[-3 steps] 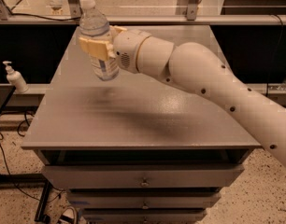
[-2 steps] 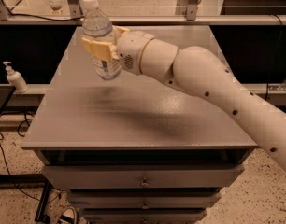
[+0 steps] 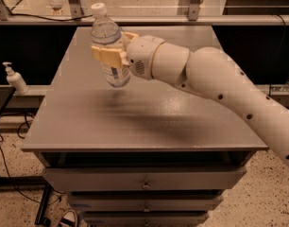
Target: Place blue plastic bottle upright
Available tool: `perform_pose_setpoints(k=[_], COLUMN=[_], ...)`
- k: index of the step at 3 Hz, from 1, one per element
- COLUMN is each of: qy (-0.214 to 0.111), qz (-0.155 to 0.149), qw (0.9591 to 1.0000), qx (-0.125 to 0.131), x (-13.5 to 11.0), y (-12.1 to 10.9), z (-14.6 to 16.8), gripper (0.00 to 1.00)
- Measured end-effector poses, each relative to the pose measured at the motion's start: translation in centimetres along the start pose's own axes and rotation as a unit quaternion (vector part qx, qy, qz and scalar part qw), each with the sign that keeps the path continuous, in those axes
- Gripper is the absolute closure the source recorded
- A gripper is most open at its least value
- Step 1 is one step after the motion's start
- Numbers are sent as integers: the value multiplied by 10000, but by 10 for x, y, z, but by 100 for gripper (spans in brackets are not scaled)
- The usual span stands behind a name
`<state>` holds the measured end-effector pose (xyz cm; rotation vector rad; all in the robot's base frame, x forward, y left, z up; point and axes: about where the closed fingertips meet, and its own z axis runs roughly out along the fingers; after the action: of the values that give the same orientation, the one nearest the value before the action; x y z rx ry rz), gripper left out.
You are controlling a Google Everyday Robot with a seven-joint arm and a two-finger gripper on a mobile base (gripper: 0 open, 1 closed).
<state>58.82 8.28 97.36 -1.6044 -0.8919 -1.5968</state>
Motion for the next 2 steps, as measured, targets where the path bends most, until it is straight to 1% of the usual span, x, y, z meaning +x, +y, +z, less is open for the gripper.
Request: perform_pose_setpoints(k=[1, 2], qy=[98, 352], qz=[196, 377], qw=[9998, 9987], qx=[-24, -42], x=[-18, -31], y=[-6, -12], z=[-6, -2], gripper=[100, 100])
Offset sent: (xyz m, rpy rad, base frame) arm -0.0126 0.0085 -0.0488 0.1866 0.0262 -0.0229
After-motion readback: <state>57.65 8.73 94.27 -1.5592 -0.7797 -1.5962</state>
